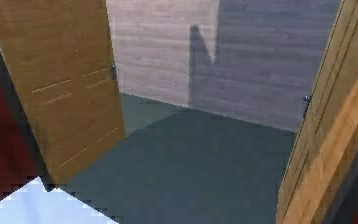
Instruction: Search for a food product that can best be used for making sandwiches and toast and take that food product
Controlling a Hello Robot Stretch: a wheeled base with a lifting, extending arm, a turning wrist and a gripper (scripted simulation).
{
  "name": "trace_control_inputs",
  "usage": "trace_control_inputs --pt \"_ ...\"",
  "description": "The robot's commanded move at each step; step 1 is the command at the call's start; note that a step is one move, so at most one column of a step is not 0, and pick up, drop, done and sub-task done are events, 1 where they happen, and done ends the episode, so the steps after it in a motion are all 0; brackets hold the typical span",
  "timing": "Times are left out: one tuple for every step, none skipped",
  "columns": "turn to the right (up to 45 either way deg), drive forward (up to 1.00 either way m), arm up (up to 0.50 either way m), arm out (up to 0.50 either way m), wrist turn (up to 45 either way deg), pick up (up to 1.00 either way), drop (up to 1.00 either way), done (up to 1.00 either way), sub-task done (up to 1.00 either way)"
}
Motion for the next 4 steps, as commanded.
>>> trace_control_inputs --pt "0.0 1.00 0.00 0.00 0.0 0.00 0.00 0.00 0.00" --pt "3.0 0.00 0.00 0.00 0.0 0.00 0.00 0.00 0.00" --pt "0.0 1.00 0.00 0.00 0.0 0.00 0.00 0.00 0.00" --pt "9.0 0.00 0.00 0.00 0.0 0.00 0.00 0.00 0.00"
